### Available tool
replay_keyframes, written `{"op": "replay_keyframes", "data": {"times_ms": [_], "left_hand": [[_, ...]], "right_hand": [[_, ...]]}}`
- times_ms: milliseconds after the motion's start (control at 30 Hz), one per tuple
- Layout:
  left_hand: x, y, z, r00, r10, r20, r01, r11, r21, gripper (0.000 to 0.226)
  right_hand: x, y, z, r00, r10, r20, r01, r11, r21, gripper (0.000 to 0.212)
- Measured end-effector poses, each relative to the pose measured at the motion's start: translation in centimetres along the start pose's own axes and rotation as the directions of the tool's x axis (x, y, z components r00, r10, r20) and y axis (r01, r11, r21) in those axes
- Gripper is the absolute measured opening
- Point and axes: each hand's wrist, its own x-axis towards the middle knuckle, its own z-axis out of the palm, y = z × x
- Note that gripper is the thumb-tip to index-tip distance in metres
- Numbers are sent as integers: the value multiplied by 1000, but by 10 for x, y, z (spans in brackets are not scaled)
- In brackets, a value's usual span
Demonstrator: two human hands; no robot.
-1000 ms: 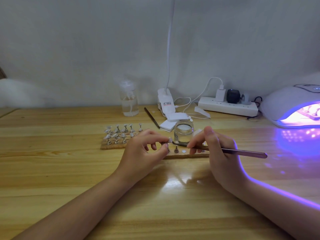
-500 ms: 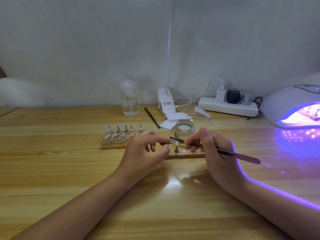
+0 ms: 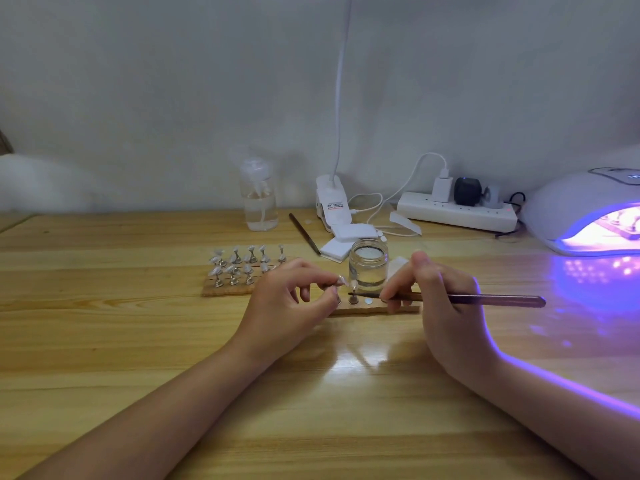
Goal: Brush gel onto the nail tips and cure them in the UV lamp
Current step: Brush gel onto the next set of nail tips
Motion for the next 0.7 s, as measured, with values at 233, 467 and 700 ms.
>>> {"op": "replay_keyframes", "data": {"times_ms": [233, 467, 700], "left_hand": [[0, -1, 0, 1000, 13, 4, -13, 1000, -4, 34], [0, -1, 0, 1000, 4, 13, -4, 1000, 2, 29], [1, -1, 0, 1000, -5, 3, 5, 1000, -10, 30]], "right_hand": [[0, 0, 0, 999, 4, 51, -1, 999, -48, 39], [0, 0, 1, 997, 12, 76, -6, 997, -73, 42], [0, -1, 0, 999, 27, 27, -27, 1000, -12, 46]]}}
